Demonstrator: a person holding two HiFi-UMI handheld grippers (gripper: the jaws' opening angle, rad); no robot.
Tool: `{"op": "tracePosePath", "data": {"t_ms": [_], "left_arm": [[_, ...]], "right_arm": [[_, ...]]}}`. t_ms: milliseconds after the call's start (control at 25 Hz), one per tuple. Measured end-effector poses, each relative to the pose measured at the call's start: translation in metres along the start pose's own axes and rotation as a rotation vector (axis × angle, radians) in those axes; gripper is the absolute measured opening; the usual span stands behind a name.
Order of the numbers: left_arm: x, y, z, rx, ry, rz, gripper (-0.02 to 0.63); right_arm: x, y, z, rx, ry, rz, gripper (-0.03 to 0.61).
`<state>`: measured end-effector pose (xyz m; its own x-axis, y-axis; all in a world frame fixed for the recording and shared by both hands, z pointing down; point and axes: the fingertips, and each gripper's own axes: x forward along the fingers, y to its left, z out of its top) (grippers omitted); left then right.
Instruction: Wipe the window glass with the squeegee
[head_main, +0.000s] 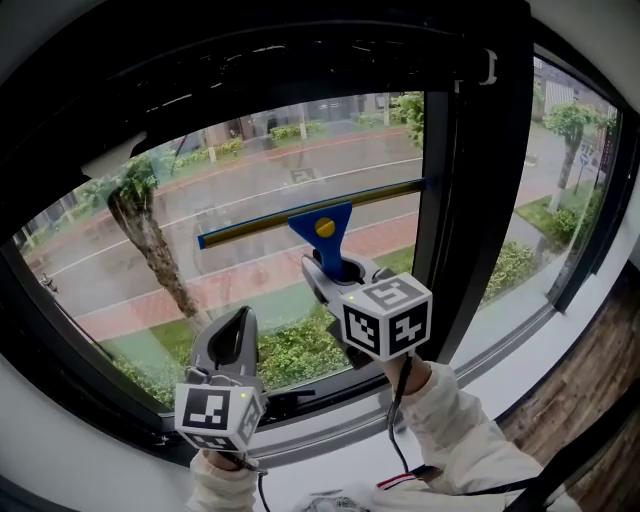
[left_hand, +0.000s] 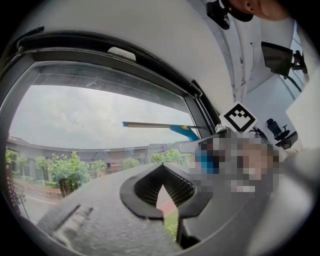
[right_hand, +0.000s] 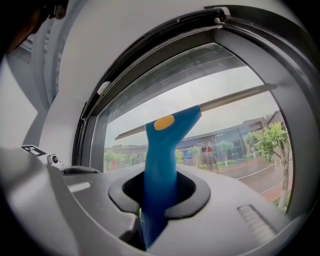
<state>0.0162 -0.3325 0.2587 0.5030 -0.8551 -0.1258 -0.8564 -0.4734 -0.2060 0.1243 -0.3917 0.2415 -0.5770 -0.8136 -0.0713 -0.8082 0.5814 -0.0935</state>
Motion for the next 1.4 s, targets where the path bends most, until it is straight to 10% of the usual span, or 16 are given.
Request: {"op": "tracePosePath", "data": {"t_ms": [1400], "left_arm": [[-0.007, -0.046, -0.09, -0.092, 0.099, -0.07, 0.0]], "right_arm": [[-0.02, -0.004, -0.132, 0.092, 0.151, 0.001, 0.08]]}}
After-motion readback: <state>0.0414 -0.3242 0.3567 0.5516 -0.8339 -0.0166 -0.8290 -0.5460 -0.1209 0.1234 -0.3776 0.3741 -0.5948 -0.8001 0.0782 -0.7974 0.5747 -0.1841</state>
